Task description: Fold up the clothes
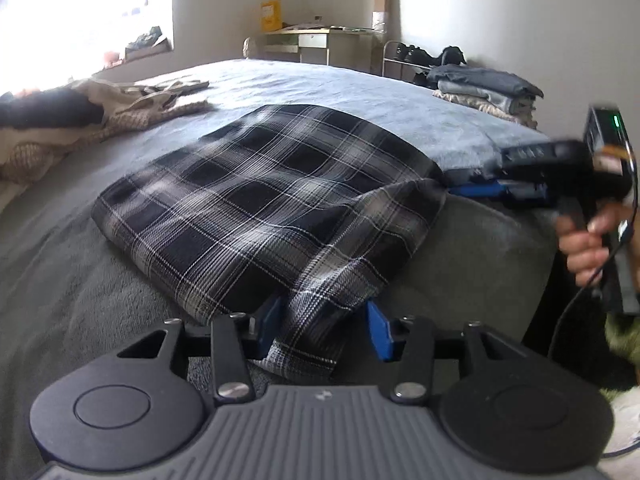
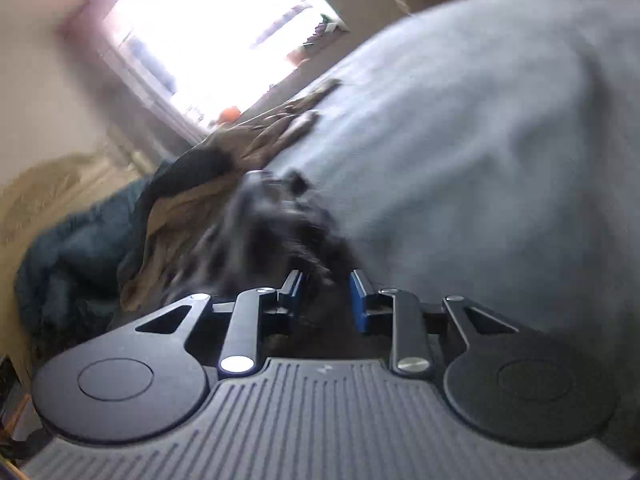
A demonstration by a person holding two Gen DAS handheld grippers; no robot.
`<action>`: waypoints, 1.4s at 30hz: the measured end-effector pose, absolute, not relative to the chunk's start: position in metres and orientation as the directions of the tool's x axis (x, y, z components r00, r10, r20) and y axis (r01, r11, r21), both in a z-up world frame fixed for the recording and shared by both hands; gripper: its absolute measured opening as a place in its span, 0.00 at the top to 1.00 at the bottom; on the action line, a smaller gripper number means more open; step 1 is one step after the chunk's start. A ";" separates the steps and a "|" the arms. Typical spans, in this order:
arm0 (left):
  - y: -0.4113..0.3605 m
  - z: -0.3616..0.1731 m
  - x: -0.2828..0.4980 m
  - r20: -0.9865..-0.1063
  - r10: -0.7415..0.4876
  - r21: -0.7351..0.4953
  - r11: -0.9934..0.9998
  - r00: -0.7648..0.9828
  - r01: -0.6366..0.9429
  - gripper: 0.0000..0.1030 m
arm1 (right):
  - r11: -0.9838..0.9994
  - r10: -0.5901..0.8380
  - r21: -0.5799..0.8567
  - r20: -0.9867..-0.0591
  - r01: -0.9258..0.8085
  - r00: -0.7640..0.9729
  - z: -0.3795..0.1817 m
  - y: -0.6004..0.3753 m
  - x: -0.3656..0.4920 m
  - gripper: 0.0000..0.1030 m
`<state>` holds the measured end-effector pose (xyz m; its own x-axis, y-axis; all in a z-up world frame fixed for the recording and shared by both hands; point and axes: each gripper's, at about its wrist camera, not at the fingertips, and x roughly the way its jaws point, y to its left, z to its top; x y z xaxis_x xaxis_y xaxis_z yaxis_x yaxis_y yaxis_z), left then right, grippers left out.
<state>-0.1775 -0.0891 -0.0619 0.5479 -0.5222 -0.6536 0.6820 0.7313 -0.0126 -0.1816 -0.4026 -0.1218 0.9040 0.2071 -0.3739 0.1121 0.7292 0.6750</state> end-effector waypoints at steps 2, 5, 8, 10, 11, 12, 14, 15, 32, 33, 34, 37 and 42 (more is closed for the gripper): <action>-0.087 -0.059 -0.174 -0.662 -0.521 -0.030 0.737 0.539 0.675 0.53 | 0.720 0.196 0.686 -0.352 0.110 0.915 -0.121 -0.408 -0.189 0.81; -0.084 -0.053 -0.173 -0.670 -0.513 -0.039 0.747 0.538 0.664 0.55 | 0.729 0.187 0.681 -0.293 0.067 0.938 -0.106 -0.412 -0.197 0.79; -0.082 -0.043 -0.175 -0.653 -0.518 -0.045 0.754 0.552 0.655 0.55 | 0.744 0.218 0.668 -0.243 0.000 0.945 -0.093 -0.409 -0.190 0.79; -0.084 -0.037 -0.177 -0.634 -0.527 -0.046 0.756 0.566 0.653 0.55 | 0.757 0.237 0.652 -0.231 -0.030 0.944 -0.090 -0.403 -0.180 0.78; -0.085 -0.035 -0.177 -0.623 -0.531 -0.041 0.755 0.574 0.654 0.55 | 0.762 0.254 0.646 -0.226 -0.051 0.940 -0.089 -0.400 -0.174 0.78; -0.087 -0.034 -0.176 -0.619 -0.536 -0.035 0.749 0.574 0.662 0.55 | 0.767 0.275 0.638 -0.224 -0.072 0.935 -0.090 -0.395 -0.167 0.78; -0.092 -0.038 -0.174 -0.638 -0.523 -0.016 0.742 0.565 0.670 0.55 | 0.792 0.277 0.607 -0.267 -0.063 0.923 -0.096 -0.389 -0.153 0.79; -0.095 -0.043 -0.172 -0.659 -0.507 -0.003 0.740 0.555 0.672 0.55 | 0.806 0.275 0.589 -0.291 -0.054 0.916 -0.100 -0.387 -0.147 0.80; -0.088 -0.053 -0.177 -0.669 -0.495 -0.014 0.753 0.553 0.657 0.54 | 0.951 0.202 0.294 -0.370 -0.092 0.907 -0.101 -0.359 -0.198 0.79; -0.086 -0.055 -0.177 -0.673 -0.488 -0.011 0.758 0.556 0.652 0.54 | 0.955 0.170 0.292 -0.389 -0.055 0.906 -0.103 -0.365 -0.202 0.79; -0.081 -0.051 -0.178 -0.670 -0.494 -0.024 0.760 0.554 0.649 0.54 | 0.957 0.138 0.288 -0.407 -0.017 0.903 -0.106 -0.372 -0.205 0.79; -0.068 -0.037 -0.184 -0.638 -0.508 -0.032 0.769 0.579 0.639 0.54 | 0.943 0.127 0.334 -0.340 -0.007 0.932 -0.086 -0.387 -0.225 0.79; -0.062 -0.033 -0.183 -0.591 -0.545 -0.101 0.782 0.595 0.616 0.54 | 0.942 0.267 0.272 -0.239 -0.199 0.934 -0.055 -0.348 -0.223 0.79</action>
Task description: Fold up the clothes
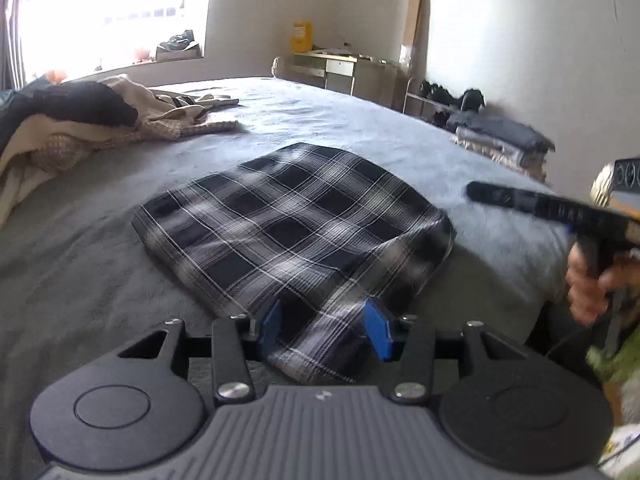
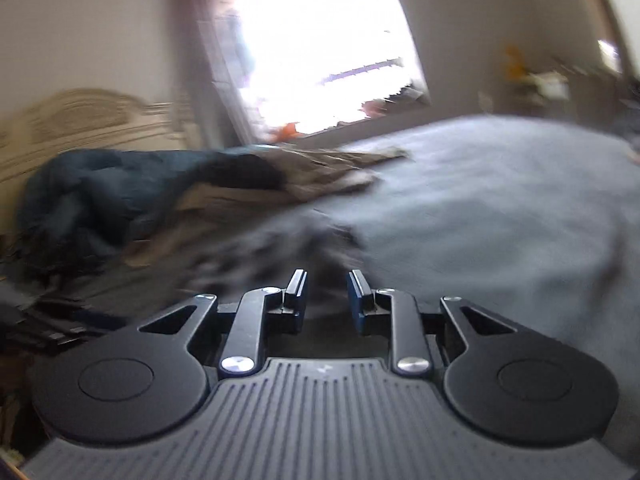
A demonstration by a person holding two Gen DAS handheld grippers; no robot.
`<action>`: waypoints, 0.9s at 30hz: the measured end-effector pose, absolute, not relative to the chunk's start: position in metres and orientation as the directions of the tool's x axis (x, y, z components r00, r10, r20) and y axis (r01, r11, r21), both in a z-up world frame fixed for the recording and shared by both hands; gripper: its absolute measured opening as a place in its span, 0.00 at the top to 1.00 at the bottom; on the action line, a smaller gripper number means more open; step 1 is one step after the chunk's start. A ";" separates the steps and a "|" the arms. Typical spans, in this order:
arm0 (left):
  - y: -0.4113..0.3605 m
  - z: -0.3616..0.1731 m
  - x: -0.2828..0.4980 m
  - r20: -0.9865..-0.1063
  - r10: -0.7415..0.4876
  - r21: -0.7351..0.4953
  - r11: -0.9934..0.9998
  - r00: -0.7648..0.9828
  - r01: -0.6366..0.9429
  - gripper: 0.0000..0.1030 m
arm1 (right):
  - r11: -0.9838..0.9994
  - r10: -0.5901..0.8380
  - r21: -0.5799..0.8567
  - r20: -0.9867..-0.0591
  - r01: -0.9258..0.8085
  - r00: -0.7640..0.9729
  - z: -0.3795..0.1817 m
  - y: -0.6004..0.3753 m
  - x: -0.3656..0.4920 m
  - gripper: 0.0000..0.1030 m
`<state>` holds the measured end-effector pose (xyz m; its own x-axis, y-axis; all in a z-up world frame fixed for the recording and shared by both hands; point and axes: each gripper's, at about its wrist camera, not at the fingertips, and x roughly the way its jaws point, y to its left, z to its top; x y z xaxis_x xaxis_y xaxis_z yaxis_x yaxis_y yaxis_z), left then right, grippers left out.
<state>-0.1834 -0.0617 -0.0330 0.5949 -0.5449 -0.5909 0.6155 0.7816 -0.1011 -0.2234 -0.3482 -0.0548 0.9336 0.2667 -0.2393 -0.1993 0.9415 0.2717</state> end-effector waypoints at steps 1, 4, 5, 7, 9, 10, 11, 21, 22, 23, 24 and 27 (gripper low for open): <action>-0.064 -0.038 -0.183 -0.596 -0.546 -0.101 0.779 0.589 0.619 0.54 | 0.937 0.299 0.257 -0.238 -0.237 0.924 -0.055 -0.337 -0.220 0.79; -0.072 -0.061 -0.182 -0.645 -0.508 -0.068 0.783 0.571 0.619 0.55 | 0.934 0.339 0.235 -0.330 -0.271 0.881 -0.074 -0.315 -0.201 0.80; -0.070 -0.065 -0.184 -0.651 -0.493 -0.049 0.786 0.577 0.617 0.55 | 0.944 0.321 0.212 -0.394 -0.255 0.861 -0.083 -0.311 -0.196 0.81; -0.063 -0.068 -0.189 -0.661 -0.476 -0.032 0.790 0.580 0.612 0.55 | 0.964 0.265 0.151 -0.473 -0.219 0.840 -0.095 -0.307 -0.197 0.81; -0.051 -0.063 -0.192 -0.647 -0.495 -0.064 0.793 0.580 0.606 0.55 | 0.966 0.258 0.133 -0.459 -0.221 0.850 -0.084 -0.307 -0.207 0.80; -0.046 -0.059 -0.194 -0.640 -0.505 -0.080 0.793 0.579 0.604 0.55 | 0.965 0.263 0.123 -0.436 -0.232 0.861 -0.074 -0.306 -0.211 0.80; -0.040 -0.056 -0.195 -0.629 -0.516 -0.097 0.794 0.582 0.599 0.54 | 0.964 0.268 0.112 -0.414 -0.243 0.870 -0.065 -0.305 -0.216 0.80; -0.025 -0.046 -0.190 -0.545 -0.553 -0.177 0.811 0.630 0.558 0.54 | 0.914 0.362 0.033 -0.512 -0.404 0.779 -0.087 -0.243 -0.190 0.79; -0.026 -0.046 -0.187 -0.538 -0.557 -0.183 0.810 0.633 0.557 0.54 | 0.915 0.358 0.025 -0.510 -0.403 0.782 -0.086 -0.242 -0.193 0.79; -0.027 -0.046 -0.183 -0.530 -0.558 -0.182 0.810 0.638 0.557 0.54 | 0.915 0.363 0.028 -0.490 -0.402 0.792 -0.078 -0.246 -0.195 0.79; -0.029 -0.046 -0.179 -0.521 -0.561 -0.180 0.809 0.643 0.560 0.54 | 0.916 0.367 0.033 -0.468 -0.399 0.804 -0.067 -0.251 -0.196 0.79; -0.039 -0.047 -0.165 -0.491 -0.588 -0.193 0.793 0.643 0.578 0.54 | 0.931 0.349 0.032 -0.377 -0.364 0.858 -0.032 -0.272 -0.194 0.78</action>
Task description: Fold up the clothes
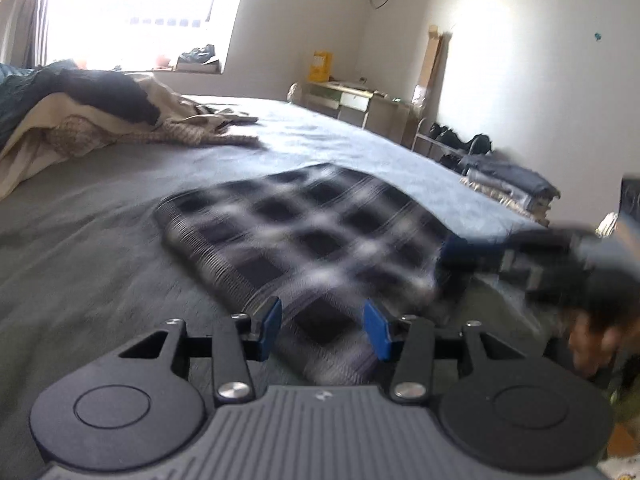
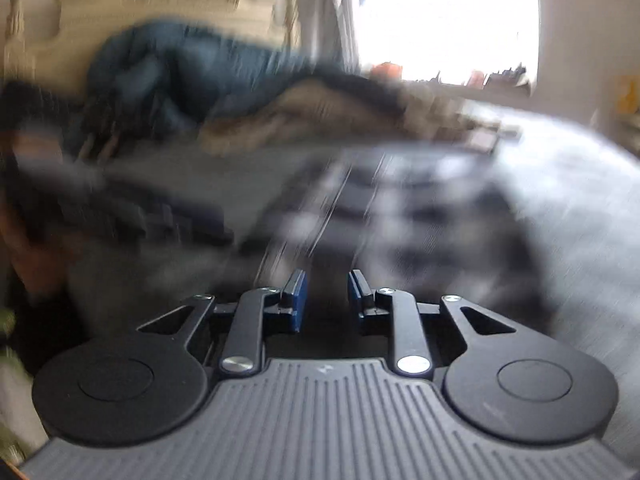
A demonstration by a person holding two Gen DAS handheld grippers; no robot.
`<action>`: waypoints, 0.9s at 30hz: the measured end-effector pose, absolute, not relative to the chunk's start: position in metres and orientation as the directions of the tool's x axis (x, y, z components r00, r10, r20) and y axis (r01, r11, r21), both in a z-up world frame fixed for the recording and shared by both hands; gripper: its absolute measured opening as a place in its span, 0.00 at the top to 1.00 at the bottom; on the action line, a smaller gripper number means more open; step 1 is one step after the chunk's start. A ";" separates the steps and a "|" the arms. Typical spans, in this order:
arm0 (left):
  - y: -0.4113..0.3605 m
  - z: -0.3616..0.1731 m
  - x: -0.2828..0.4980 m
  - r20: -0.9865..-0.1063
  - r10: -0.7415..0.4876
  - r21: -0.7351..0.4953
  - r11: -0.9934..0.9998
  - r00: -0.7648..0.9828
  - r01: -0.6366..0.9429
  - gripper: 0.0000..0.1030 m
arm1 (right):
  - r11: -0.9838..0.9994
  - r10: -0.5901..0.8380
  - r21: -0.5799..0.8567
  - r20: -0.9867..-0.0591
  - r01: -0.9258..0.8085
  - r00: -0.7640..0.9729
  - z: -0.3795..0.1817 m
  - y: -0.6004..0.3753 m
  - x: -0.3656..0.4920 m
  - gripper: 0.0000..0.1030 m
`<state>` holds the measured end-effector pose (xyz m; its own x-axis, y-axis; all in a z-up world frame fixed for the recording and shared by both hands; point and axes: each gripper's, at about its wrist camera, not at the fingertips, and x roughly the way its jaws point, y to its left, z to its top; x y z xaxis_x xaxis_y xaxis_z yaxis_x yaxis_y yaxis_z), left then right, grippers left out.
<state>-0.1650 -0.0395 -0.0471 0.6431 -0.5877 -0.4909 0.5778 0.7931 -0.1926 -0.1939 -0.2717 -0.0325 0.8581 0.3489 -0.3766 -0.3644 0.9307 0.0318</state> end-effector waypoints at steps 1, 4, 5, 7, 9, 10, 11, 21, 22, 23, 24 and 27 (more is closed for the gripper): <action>-0.045 -0.049 -0.161 -0.482 -0.594 -0.187 0.788 0.645 0.587 0.54 | 0.938 0.335 0.035 -0.356 -0.346 0.872 -0.024 -0.279 -0.188 0.77; -0.056 -0.062 -0.153 -0.494 -0.582 -0.160 0.791 0.646 0.590 0.54 | 0.947 0.305 0.006 -0.343 -0.322 0.889 -0.008 -0.292 -0.149 0.77; -0.059 -0.066 -0.151 -0.500 -0.575 -0.156 0.795 0.647 0.586 0.54 | 0.943 0.304 -0.021 -0.352 -0.332 0.885 -0.008 -0.293 -0.134 0.77; -0.059 -0.072 -0.151 -0.491 -0.568 -0.160 0.804 0.660 0.573 0.53 | 0.934 0.302 -0.067 -0.374 -0.350 0.877 -0.011 -0.296 -0.106 0.77; -0.056 -0.074 -0.151 -0.481 -0.579 -0.193 0.802 0.658 0.565 0.51 | 0.930 0.276 -0.113 -0.411 -0.349 0.869 -0.022 -0.303 -0.075 0.77; -0.055 -0.075 -0.150 -0.478 -0.583 -0.198 0.800 0.656 0.566 0.51 | 0.939 0.224 -0.140 -0.444 -0.314 0.867 -0.034 -0.306 -0.056 0.78; -0.055 -0.075 -0.149 -0.476 -0.588 -0.203 0.797 0.654 0.568 0.51 | 0.950 0.178 -0.142 -0.483 -0.277 0.858 -0.045 -0.314 -0.041 0.79; -0.048 -0.080 -0.144 -0.467 -0.615 -0.221 0.777 0.636 0.589 0.49 | 0.897 0.390 0.391 -0.477 -0.207 0.788 -0.032 -0.388 0.013 0.54; -0.048 -0.079 -0.144 -0.468 -0.615 -0.226 0.778 0.635 0.587 0.49 | 0.883 0.414 0.421 -0.489 -0.207 0.768 -0.035 -0.389 0.026 0.54; -0.048 -0.079 -0.144 -0.468 -0.615 -0.230 0.778 0.634 0.585 0.49 | 0.871 0.436 0.446 -0.504 -0.207 0.745 -0.038 -0.390 0.038 0.54; -0.048 -0.079 -0.144 -0.469 -0.615 -0.230 0.778 0.634 0.585 0.49 | 0.859 0.457 0.470 -0.527 -0.203 0.716 -0.042 -0.392 0.047 0.54; -0.048 -0.079 -0.144 -0.471 -0.615 -0.226 0.777 0.633 0.587 0.49 | 0.833 0.494 0.535 -0.605 -0.141 0.624 -0.055 -0.396 0.069 0.54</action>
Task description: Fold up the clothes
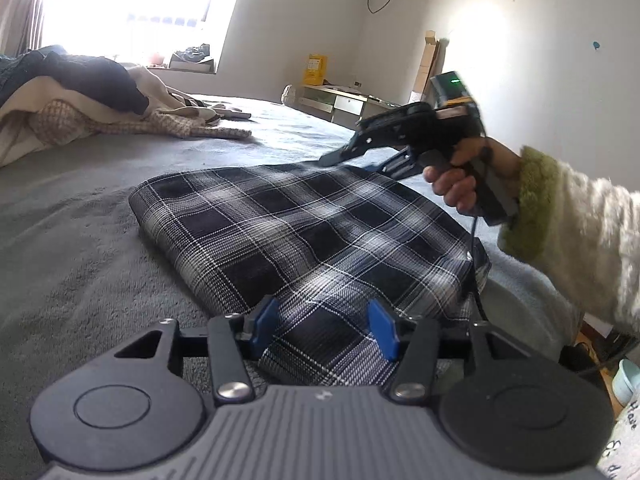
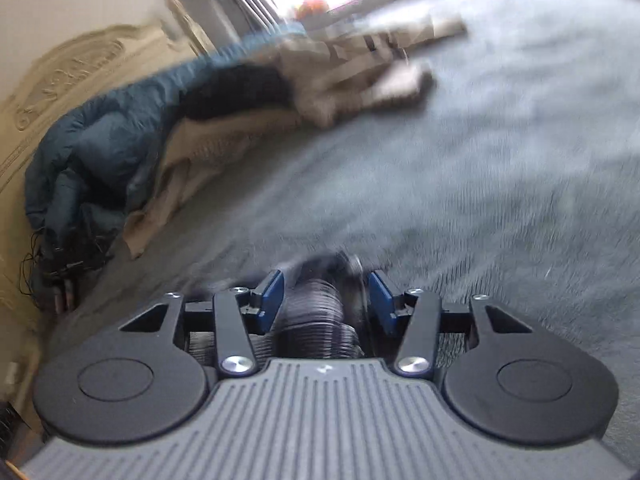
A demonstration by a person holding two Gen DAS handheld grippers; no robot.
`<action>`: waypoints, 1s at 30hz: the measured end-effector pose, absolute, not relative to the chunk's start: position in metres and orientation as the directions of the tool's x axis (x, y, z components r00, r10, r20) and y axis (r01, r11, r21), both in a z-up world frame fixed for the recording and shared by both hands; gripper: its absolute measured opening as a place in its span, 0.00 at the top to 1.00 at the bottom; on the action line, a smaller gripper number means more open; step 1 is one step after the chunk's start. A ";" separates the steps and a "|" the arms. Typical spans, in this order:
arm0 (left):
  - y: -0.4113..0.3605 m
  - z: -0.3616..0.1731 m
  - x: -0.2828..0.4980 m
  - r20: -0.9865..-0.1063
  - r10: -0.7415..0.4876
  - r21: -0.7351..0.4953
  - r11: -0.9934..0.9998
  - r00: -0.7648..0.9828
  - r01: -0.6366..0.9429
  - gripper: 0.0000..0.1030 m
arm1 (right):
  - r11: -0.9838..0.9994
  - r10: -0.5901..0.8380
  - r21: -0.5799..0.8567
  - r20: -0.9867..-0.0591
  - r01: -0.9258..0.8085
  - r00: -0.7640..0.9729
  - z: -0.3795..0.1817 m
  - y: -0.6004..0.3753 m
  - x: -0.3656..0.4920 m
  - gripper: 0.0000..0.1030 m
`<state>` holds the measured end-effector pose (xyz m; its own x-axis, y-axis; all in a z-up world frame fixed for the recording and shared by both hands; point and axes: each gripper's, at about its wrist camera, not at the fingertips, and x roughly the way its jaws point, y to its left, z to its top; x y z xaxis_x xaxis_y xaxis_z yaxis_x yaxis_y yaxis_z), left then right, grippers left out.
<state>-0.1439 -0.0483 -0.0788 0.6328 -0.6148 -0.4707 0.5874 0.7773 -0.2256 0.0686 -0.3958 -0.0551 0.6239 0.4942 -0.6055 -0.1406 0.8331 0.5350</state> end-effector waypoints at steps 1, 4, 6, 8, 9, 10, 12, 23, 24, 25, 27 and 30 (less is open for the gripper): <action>-0.048 -0.079 -0.144 -0.471 -0.616 -0.226 0.777 0.632 0.588 0.49 | 0.824 0.507 0.552 -0.613 -0.132 0.605 -0.057 -0.396 0.071 0.55; -0.048 -0.079 -0.143 -0.470 -0.616 -0.230 0.776 0.631 0.587 0.49 | 0.794 0.552 0.591 -0.607 -0.140 0.571 -0.058 -0.395 0.073 0.57; -0.048 -0.079 -0.143 -0.469 -0.616 -0.232 0.777 0.633 0.585 0.49 | 0.787 0.565 0.597 -0.596 -0.157 0.570 -0.058 -0.389 0.074 0.61; -0.049 -0.079 -0.142 -0.469 -0.615 -0.234 0.779 0.634 0.582 0.49 | 0.793 0.557 0.589 -0.599 -0.154 0.575 -0.061 -0.383 0.077 0.85; -0.049 -0.078 -0.141 -0.469 -0.614 -0.237 0.780 0.634 0.580 0.49 | 0.794 0.556 0.585 -0.592 -0.163 0.584 -0.061 -0.380 0.076 0.90; -0.049 -0.077 -0.140 -0.470 -0.613 -0.237 0.780 0.635 0.579 0.49 | 0.799 0.548 0.576 -0.580 -0.172 0.602 -0.059 -0.379 0.073 0.94; -0.051 -0.075 -0.140 -0.469 -0.613 -0.234 0.781 0.636 0.580 0.49 | 0.811 0.529 0.555 -0.558 -0.186 0.640 -0.054 -0.378 0.067 0.96; -0.061 -0.072 -0.132 -0.478 -0.604 -0.197 0.782 0.638 0.592 0.49 | 0.836 0.466 0.518 -0.493 -0.183 0.735 -0.050 -0.393 0.058 0.97; -0.062 -0.073 -0.132 -0.482 -0.601 -0.194 0.783 0.638 0.591 0.49 | 0.843 0.457 0.508 -0.501 -0.179 0.735 -0.055 -0.394 0.060 0.97; -0.063 -0.073 -0.131 -0.485 -0.597 -0.191 0.785 0.639 0.589 0.49 | 0.838 0.460 0.519 -0.511 -0.166 0.726 -0.062 -0.397 0.063 0.97; -0.062 -0.074 -0.131 -0.488 -0.598 -0.192 0.785 0.637 0.589 0.49 | 0.832 0.450 0.544 -0.544 -0.111 0.708 -0.077 -0.403 0.069 0.95; -0.063 -0.074 -0.130 -0.496 -0.593 -0.188 0.786 0.634 0.589 0.48 | 0.824 0.414 0.565 -0.548 -0.044 0.727 -0.078 -0.419 0.064 0.83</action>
<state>-0.1303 -0.0629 -0.0737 0.6336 -0.5935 -0.4963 0.5892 0.7859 -0.1876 0.0636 -0.4191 -0.0781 0.7267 0.4143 -0.5480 -0.0436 0.8240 0.5650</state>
